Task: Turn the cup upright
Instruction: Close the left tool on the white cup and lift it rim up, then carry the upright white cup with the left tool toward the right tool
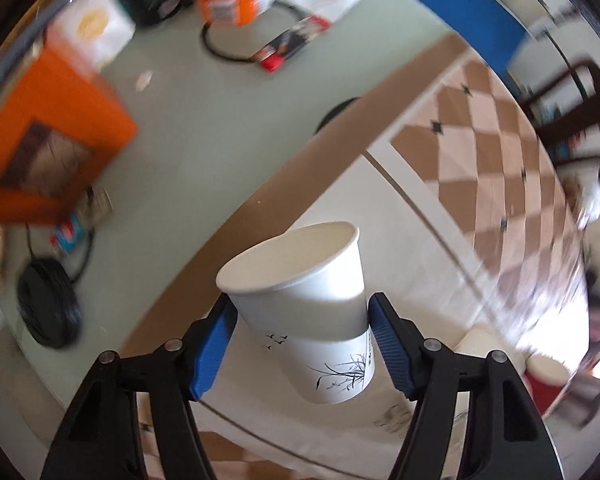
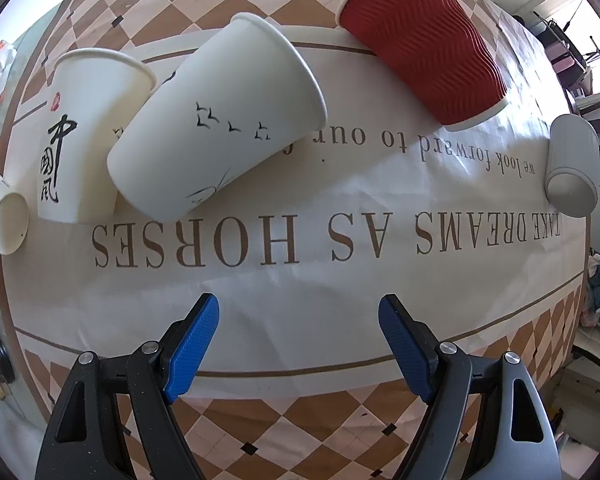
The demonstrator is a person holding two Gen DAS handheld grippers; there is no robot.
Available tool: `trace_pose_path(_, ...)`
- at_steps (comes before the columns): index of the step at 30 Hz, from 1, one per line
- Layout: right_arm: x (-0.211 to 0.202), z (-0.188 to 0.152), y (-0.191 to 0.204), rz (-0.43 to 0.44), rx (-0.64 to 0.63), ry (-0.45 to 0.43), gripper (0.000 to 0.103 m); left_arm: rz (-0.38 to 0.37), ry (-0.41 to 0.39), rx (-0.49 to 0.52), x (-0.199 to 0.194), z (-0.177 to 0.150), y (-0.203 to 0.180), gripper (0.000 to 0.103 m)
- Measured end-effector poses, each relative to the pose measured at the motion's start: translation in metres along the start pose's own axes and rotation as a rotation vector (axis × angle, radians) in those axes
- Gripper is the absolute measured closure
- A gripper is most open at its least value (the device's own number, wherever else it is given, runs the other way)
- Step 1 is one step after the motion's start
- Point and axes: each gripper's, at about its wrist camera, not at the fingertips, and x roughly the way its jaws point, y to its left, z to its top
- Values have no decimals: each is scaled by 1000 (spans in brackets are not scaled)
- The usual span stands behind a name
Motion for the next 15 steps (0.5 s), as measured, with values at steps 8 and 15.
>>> trace_pose_path(8, -23, -29, -14, -7, -2, -29, 19, 137, -125, 385, -22, -61, -25, 38)
trace_pose_path(15, -37, -63, -47, -3, 7, -34, 19, 148, -98, 556, -32, -133, -35, 39)
